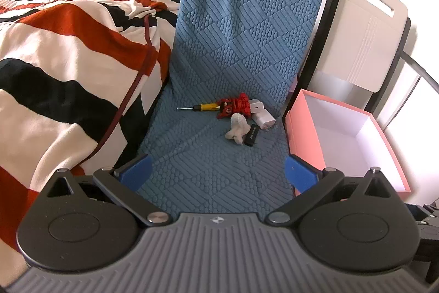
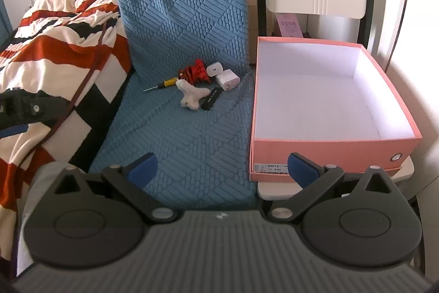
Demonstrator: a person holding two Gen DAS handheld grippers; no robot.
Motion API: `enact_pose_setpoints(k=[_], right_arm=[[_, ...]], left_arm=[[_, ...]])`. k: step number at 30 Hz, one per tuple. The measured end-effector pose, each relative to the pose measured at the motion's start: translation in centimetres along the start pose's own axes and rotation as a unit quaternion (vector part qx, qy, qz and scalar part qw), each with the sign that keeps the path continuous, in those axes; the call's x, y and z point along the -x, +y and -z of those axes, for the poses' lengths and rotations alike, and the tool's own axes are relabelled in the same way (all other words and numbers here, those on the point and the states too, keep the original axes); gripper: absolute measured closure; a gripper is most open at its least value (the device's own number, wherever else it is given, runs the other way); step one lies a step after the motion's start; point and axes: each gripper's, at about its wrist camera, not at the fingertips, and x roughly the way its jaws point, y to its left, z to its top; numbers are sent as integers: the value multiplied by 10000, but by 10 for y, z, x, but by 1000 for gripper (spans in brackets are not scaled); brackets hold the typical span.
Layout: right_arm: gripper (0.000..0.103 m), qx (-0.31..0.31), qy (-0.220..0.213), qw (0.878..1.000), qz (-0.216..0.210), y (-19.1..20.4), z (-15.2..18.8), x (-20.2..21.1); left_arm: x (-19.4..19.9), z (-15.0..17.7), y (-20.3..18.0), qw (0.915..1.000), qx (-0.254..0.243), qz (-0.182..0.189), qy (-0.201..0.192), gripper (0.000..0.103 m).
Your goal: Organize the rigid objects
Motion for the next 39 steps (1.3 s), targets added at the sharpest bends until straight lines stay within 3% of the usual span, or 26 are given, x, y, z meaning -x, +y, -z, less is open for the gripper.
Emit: enact_pose_setpoints(k=[39], right_arm=[[0,-39,169,9998,-113,1,-2,-2]], left_arm=[[-13,-4,-1,9999,-31,21,114,0]])
